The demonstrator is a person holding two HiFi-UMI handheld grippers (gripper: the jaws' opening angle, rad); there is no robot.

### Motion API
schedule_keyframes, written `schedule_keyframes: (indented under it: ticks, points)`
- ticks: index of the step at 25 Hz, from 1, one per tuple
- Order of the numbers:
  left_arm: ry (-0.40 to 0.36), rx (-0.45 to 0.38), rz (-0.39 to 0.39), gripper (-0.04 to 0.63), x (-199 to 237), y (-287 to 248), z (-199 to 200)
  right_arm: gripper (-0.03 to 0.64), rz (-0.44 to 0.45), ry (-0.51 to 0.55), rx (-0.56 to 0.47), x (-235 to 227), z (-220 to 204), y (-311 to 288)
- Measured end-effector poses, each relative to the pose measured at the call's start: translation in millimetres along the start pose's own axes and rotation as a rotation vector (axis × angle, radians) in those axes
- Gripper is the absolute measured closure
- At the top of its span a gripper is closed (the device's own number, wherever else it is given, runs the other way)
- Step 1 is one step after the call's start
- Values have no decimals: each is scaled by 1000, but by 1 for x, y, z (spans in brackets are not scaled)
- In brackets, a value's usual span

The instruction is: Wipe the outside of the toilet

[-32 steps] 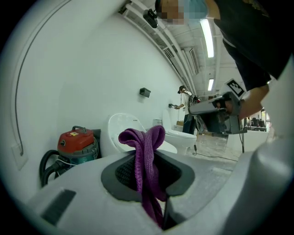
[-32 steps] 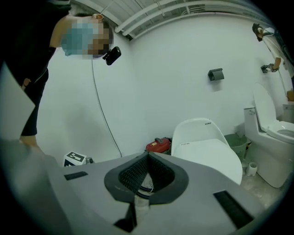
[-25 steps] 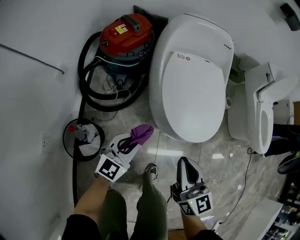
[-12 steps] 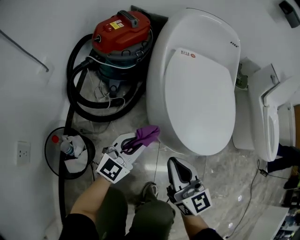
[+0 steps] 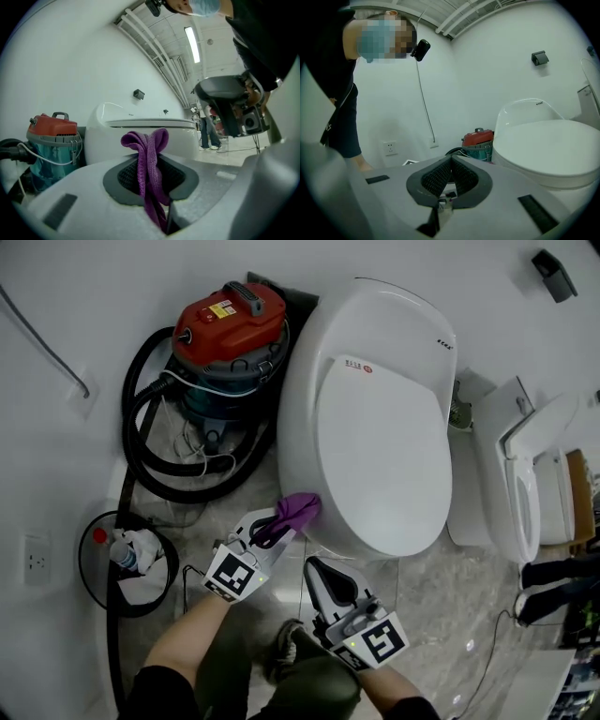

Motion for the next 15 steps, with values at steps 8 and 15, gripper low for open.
schedule_keyframes:
  ticks: [8, 15]
  points:
    - [39, 46, 57, 526, 46, -34, -16, 617, 34, 4, 4, 8, -3, 9]
    - [2, 102, 132, 523, 97, -56, -21, 617, 40, -36, -6, 7, -8, 14]
Point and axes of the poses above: the fingertips, and each gripper's own axes: y backward along the fingers, x to its left, z out of its top, the point moved 10 cm from there along y, backward along the fingers, and after that the axes turned 5 degrees about -y, right-handed, at the moved point
